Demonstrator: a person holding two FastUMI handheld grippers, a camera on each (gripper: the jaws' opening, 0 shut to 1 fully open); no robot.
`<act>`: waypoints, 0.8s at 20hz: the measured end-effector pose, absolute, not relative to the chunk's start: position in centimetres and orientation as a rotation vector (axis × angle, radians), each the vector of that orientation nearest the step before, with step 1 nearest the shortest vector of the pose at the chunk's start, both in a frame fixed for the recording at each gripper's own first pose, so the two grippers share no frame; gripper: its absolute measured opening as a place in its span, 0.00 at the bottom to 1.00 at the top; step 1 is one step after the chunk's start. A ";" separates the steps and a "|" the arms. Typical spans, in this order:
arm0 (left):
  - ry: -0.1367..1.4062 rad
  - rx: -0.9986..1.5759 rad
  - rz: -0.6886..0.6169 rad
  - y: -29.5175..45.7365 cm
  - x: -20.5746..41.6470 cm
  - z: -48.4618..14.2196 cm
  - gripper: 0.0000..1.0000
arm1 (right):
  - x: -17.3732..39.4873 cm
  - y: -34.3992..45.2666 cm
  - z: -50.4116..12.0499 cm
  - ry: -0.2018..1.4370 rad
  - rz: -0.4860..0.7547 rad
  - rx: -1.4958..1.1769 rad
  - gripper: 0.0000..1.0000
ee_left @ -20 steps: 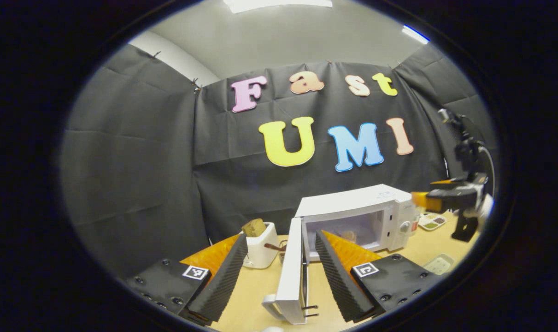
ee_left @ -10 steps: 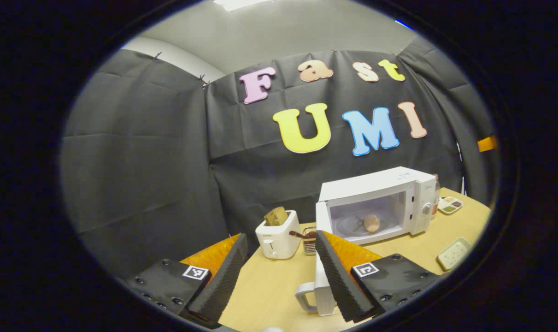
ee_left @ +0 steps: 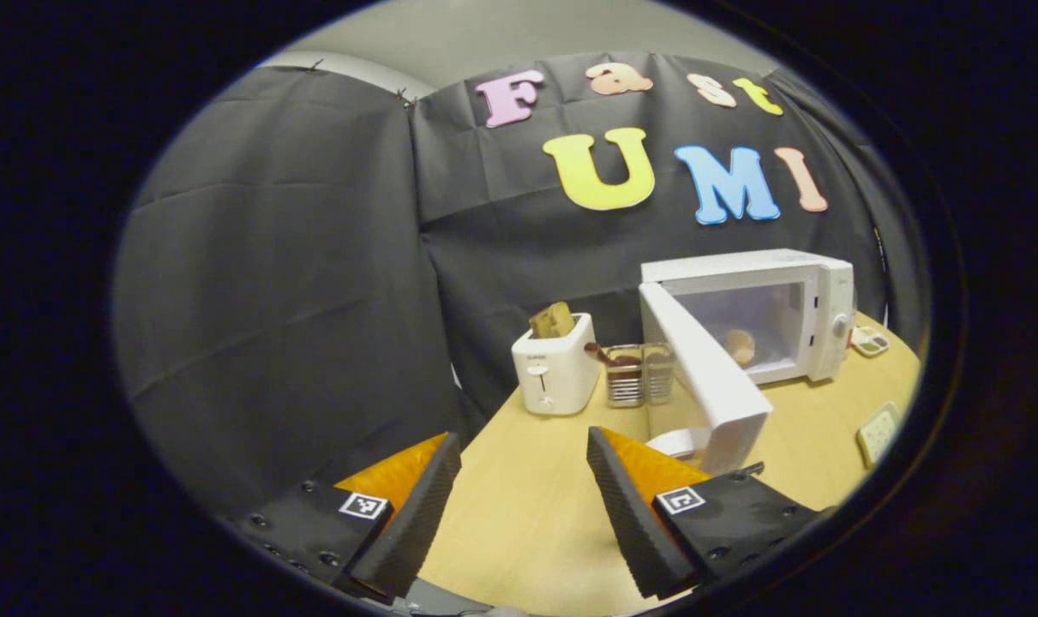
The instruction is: Open the microwave oven with the left hand, put the food in, and close the microwave oven.
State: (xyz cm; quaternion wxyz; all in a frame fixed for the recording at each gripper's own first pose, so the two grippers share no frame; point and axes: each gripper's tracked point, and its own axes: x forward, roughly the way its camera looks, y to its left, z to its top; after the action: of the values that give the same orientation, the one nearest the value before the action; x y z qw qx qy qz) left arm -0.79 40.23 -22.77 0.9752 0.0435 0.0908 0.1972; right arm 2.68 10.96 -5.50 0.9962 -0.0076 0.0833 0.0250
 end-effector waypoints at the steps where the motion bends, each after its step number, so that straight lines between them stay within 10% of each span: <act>1: 0.194 0.094 0.398 40.2 -0.7 -23.2 1.00 | 2.7 10.7 -5.3 0.163 0.046 -0.014 0.99; 16: 0.207 0.154 0.136 26.8 2.4 -24.9 0.94 | 0.8 8.1 -4.5 0.171 0.004 0.002 0.99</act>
State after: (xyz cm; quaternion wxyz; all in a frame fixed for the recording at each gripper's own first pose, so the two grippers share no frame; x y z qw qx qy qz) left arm 2.41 26.81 -24.86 0.9894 0.0769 0.1032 0.0678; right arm 0.82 8.09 -4.54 0.9963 0.0011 0.0854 0.0020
